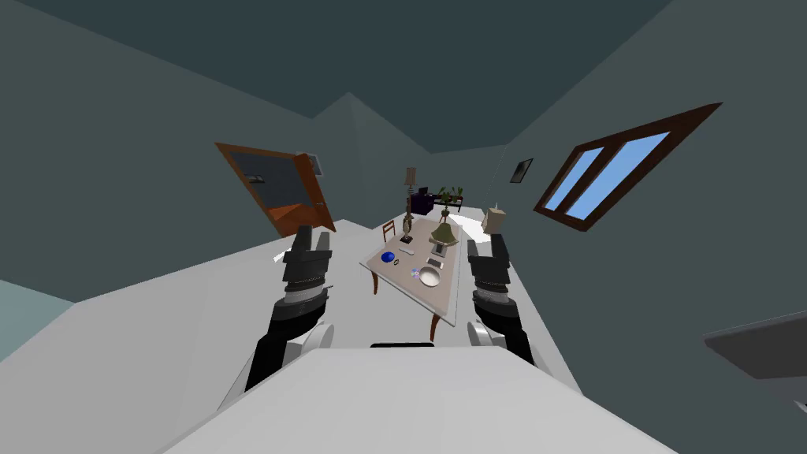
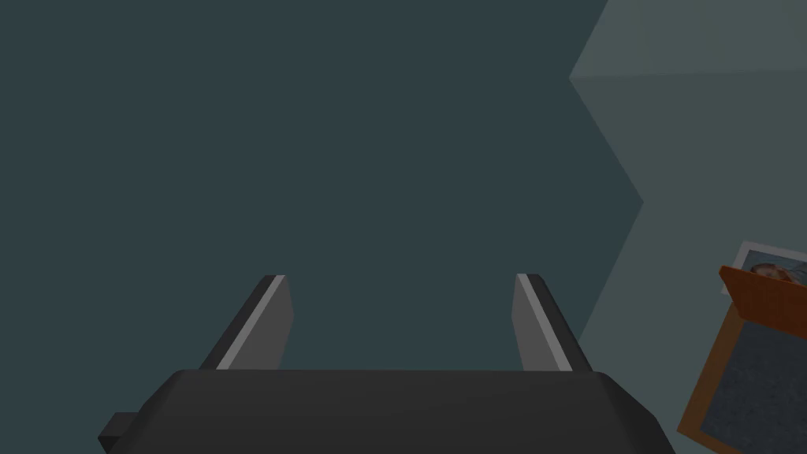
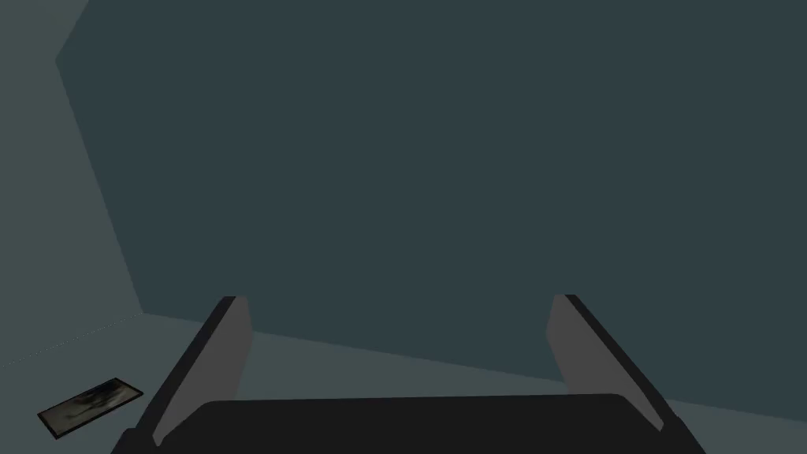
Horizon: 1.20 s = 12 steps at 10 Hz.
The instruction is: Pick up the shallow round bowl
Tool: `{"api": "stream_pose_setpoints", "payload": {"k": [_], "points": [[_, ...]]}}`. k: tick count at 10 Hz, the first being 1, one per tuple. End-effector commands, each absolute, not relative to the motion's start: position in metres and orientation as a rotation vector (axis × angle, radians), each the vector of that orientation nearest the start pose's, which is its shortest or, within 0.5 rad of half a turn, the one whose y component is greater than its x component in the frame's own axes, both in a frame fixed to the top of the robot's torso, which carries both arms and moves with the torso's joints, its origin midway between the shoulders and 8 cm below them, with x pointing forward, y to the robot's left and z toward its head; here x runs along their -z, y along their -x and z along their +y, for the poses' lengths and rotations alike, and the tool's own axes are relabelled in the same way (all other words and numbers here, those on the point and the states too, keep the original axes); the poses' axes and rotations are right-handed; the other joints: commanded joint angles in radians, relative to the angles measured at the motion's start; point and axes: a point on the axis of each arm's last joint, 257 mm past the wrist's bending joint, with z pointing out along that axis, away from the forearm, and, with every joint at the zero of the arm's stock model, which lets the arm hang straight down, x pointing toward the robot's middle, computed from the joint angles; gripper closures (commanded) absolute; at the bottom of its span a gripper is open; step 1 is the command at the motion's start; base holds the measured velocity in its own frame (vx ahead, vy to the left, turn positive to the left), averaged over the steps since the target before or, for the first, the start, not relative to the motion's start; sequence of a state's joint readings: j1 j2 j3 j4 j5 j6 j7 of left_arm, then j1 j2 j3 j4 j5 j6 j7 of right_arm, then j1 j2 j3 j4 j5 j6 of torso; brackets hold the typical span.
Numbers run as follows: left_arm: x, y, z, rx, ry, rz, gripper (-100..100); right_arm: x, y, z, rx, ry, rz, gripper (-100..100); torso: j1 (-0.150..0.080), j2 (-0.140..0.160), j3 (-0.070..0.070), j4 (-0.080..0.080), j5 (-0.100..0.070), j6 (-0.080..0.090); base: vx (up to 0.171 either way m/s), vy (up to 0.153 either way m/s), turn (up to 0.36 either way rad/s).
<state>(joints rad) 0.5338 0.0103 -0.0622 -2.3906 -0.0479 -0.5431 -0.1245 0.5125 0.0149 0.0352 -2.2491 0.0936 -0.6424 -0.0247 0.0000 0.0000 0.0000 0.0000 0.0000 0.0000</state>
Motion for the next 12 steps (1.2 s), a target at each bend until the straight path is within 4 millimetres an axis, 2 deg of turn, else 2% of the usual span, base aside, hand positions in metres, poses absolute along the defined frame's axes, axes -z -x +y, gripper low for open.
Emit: {"api": "stream_pose_setpoints", "payload": {"k": [1,3,5,8,9,11,12], "points": [[-0.069,-0.314,0.25,1.232,0.487,0.585,0,-0.02,-0.331,-0.249,-1.319,-0.526,0.647,-100,0.0,0.0,0.0,0.0,0.0,0.0,-0.029,0.048,0.063],[-0.069,-0.314,0.25,1.232,0.487,0.585,0,0.001,-0.337,-0.246,-1.303,-0.529,0.724,-100,0.005,0.002,0.001,0.0,0.001,0.0,-0.042,0.089,0.066],[-0.069,-0.314,0.25,1.232,0.487,0.585,0,0.031,-0.343,-0.245,-1.272,-0.548,0.82,-100,0.006,0.004,0.002,0.001,0.001,0.0,-0.05,0.104,0.085],[-0.069,-0.314,0.25,1.232,0.487,0.585,0,0.096,-0.35,-0.251,-1.194,-0.601,1.0,-100,0.008,0.004,0.002,0.001,0.002,0.0,-0.049,0.133,0.122],[-0.069,-0.314,0.25,1.232,0.487,0.585,0,0.096,-0.35,-0.251,-1.193,-0.602,1.0,-100,0.009,0.003,0.002,0.001,0.002,0.0,-0.005,0.102,0.047],[-0.069,-0.314,0.25,1.232,0.487,0.585,0,0.151,-0.348,-0.26,-1.117,-0.649,1.144,-100,0.006,0.001,0.001,0.0,0.001,0.0,-0.012,0.113,0.14],[-0.069,-0.314,0.25,1.232,0.487,0.585,0,0.151,-0.348,-0.26,-1.117,-0.649,1.144,-100,0.008,0.001,0.001,0.0,0.002,0.0,-0.009,0.099,0.064]]}}
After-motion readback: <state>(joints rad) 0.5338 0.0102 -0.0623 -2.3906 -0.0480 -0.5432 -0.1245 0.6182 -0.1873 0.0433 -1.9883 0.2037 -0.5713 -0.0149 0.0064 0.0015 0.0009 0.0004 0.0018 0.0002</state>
